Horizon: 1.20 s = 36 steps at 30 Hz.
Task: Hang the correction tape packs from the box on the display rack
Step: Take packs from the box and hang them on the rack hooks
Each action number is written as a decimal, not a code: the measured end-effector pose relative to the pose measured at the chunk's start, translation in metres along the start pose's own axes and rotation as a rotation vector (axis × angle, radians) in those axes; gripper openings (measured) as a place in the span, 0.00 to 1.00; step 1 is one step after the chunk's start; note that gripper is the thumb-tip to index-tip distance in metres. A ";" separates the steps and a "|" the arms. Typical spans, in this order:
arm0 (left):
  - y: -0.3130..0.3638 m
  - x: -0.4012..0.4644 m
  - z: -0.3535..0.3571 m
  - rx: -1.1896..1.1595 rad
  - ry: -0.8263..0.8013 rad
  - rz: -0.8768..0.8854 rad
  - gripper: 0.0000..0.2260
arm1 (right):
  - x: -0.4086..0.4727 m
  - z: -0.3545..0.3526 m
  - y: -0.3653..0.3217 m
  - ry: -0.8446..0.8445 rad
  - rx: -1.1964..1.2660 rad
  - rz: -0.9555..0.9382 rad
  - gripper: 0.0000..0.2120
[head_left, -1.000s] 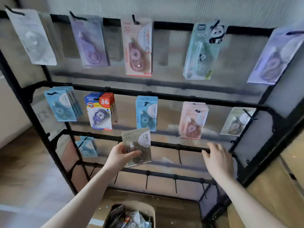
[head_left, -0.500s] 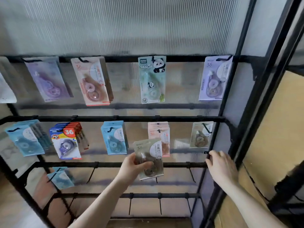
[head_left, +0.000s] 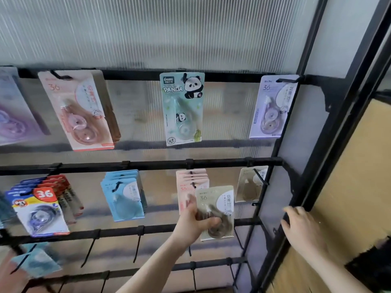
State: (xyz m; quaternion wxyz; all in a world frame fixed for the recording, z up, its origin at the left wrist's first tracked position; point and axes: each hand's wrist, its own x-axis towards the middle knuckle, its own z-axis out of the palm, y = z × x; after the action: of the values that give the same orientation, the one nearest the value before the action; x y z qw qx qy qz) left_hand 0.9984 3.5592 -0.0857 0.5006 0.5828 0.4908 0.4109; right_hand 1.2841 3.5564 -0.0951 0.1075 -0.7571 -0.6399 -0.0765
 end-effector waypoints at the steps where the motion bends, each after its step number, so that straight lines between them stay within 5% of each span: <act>1: 0.001 0.003 0.002 -0.002 -0.006 -0.002 0.15 | 0.002 0.000 0.001 -0.003 -0.007 -0.006 0.16; 8: 0.014 0.016 0.028 -0.017 0.009 -0.012 0.12 | 0.017 -0.001 0.012 -0.039 -0.029 -0.045 0.14; 13: 0.023 0.028 0.056 0.027 0.044 -0.030 0.24 | 0.026 -0.001 0.031 -0.032 0.001 -0.087 0.15; 21: 0.036 0.042 0.097 0.020 0.010 -0.039 0.07 | 0.026 0.000 0.053 -0.025 0.102 -0.149 0.14; 36: 0.029 0.056 0.133 0.055 -0.039 -0.075 0.10 | 0.027 -0.001 0.059 -0.042 0.119 -0.202 0.16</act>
State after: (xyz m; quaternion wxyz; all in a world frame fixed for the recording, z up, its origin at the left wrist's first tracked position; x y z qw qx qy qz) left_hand 1.1422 3.5894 -0.0790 0.5089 0.5856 0.5135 0.3666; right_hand 1.3465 3.5722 -0.0911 0.1305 -0.6826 -0.7183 -0.0331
